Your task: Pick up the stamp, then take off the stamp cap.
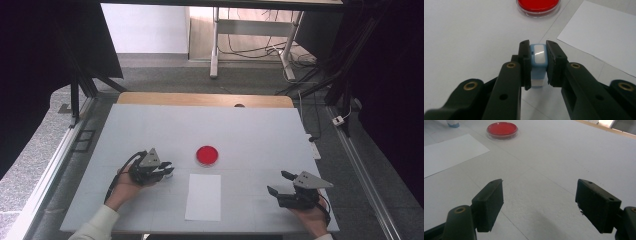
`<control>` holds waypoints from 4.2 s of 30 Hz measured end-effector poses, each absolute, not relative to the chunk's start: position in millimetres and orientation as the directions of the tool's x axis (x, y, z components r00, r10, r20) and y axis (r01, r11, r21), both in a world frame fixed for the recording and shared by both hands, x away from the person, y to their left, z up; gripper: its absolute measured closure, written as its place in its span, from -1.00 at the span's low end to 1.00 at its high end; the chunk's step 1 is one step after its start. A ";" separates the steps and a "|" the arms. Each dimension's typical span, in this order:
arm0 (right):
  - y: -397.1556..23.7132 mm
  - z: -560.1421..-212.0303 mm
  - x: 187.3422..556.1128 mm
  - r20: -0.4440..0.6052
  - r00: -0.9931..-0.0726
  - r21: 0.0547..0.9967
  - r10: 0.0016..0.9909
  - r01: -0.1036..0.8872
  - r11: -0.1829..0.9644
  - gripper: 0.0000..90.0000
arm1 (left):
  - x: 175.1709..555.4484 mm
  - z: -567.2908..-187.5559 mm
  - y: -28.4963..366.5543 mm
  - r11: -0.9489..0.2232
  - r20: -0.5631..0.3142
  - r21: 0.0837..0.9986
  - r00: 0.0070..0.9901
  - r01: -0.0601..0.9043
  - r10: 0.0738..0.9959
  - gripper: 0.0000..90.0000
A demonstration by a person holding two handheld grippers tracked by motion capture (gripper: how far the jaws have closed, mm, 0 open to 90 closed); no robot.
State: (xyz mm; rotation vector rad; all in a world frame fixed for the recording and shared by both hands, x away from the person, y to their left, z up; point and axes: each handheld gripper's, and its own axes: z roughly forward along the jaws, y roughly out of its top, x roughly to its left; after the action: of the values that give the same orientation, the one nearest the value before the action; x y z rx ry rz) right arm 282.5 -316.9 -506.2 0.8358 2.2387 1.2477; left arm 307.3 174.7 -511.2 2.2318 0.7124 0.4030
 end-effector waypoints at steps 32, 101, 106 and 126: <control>-313.5 -509.3 283.8 -0.097 -0.691 0.868 0.717 0.293 0.400 -0.46 | 300.2 -480.3 179.1 -0.358 -0.086 0.847 0.765 0.393 0.638 0.67; -311.0 -512.1 282.6 -0.122 -0.681 0.864 0.722 0.285 0.415 -0.46 | 318.5 -447.7 91.3 -0.326 -0.144 0.881 0.849 0.344 0.509 0.67; -310.6 -512.3 282.5 -0.129 -0.678 0.862 0.724 0.284 0.420 -0.46 | 317.5 -447.3 92.9 -0.322 -0.146 0.882 0.849 0.344 0.507 0.67; -308.3 -510.5 280.5 -0.140 -0.674 0.867 0.725 0.270 0.419 -0.44 | 317.9 -449.3 90.6 -0.323 -0.151 0.880 0.849 0.349 0.507 0.67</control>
State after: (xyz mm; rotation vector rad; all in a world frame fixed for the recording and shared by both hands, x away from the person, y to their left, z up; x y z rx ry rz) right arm 280.5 -308.3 -510.5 0.8416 2.1743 1.1950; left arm 317.9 90.6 -449.3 1.9425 0.6337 0.1823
